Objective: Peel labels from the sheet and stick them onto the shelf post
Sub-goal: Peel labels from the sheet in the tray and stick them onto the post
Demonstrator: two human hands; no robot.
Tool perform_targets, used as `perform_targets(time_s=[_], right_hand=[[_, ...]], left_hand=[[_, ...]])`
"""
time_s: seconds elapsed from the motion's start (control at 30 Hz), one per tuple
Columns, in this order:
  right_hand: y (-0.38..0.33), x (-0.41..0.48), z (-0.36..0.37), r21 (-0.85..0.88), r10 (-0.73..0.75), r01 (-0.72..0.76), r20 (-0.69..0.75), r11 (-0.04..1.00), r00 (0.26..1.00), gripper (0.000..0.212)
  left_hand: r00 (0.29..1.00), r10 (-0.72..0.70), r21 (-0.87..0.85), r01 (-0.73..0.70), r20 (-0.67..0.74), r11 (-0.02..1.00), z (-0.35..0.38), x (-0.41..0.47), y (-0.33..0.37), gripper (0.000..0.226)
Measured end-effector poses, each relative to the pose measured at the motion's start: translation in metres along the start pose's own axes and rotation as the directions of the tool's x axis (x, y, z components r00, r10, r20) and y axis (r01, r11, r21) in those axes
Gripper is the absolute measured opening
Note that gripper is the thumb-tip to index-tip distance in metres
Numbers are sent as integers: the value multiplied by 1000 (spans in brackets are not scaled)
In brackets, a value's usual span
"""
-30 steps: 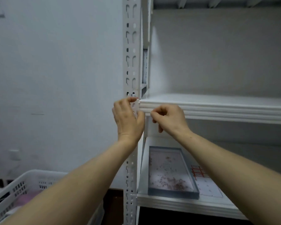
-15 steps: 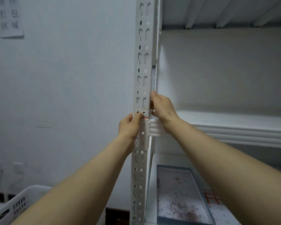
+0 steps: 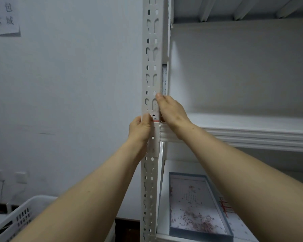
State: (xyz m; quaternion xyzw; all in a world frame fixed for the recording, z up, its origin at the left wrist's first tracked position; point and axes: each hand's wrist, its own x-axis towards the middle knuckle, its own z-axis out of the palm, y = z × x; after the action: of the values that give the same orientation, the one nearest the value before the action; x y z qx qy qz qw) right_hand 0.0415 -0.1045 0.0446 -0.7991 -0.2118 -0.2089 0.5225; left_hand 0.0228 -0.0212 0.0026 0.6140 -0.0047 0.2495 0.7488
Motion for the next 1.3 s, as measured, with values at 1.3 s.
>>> perform_targets(time_s=[1.3], right_hand=[[6,5,2,2,3,-3,9,1000,1000,48]], left_hand=[[991,-113,-101,120,73,988,-4,-3,2,25]])
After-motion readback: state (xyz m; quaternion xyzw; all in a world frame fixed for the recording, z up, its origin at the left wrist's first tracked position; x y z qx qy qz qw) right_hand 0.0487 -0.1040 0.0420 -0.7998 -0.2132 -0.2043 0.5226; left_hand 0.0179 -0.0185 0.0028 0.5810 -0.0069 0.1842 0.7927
